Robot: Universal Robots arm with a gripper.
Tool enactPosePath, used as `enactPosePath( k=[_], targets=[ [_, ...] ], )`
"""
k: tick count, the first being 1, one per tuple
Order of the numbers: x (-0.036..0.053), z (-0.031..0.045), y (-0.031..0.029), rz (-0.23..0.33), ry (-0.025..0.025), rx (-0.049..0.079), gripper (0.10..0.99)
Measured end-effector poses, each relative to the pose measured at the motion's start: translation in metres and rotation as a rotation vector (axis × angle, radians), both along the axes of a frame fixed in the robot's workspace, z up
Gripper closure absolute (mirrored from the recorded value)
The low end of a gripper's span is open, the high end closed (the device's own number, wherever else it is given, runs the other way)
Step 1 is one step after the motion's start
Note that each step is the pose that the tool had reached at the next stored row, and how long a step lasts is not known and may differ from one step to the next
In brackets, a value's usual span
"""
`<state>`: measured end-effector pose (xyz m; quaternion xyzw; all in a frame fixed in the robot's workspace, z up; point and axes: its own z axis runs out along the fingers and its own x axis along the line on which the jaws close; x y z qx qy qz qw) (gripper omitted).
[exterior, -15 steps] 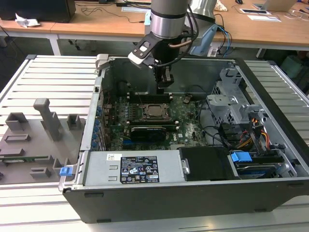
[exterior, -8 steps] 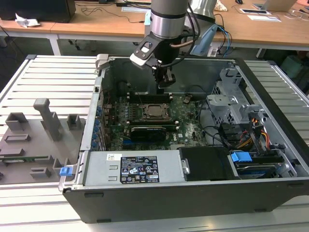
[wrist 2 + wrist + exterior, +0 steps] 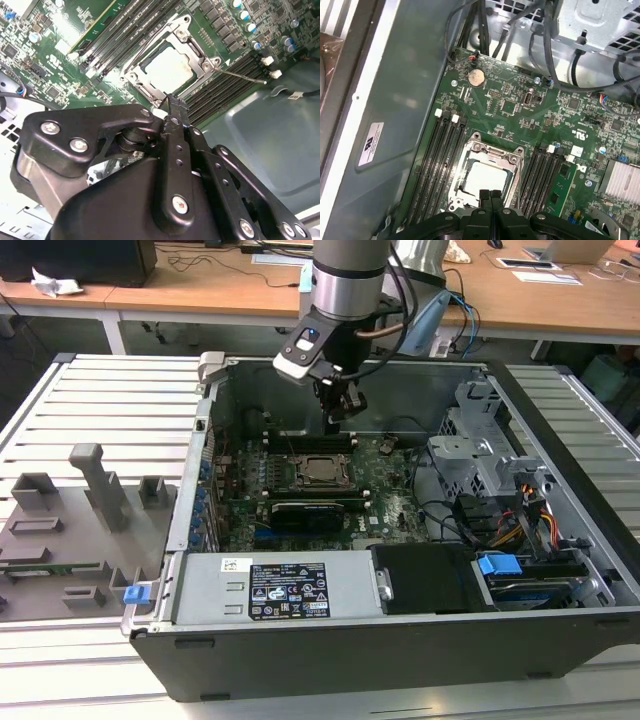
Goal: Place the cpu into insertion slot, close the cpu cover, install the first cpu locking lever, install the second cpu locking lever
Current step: 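Install the first cpu locking lever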
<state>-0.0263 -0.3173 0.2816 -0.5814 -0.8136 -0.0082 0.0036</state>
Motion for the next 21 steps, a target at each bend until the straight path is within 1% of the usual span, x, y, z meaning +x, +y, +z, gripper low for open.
enactPosePath(
  k=[10,20,21],
  targets=[
    [0.0000,0.0000,0.0000,0.075,0.0000,0.000,0.984],
    [0.0000,0.0000,0.0000,0.209,0.0000,0.000,0.984],
    [0.0000,0.0000,0.0000,0.235,0.0000,0.000,0.984]
  ],
)
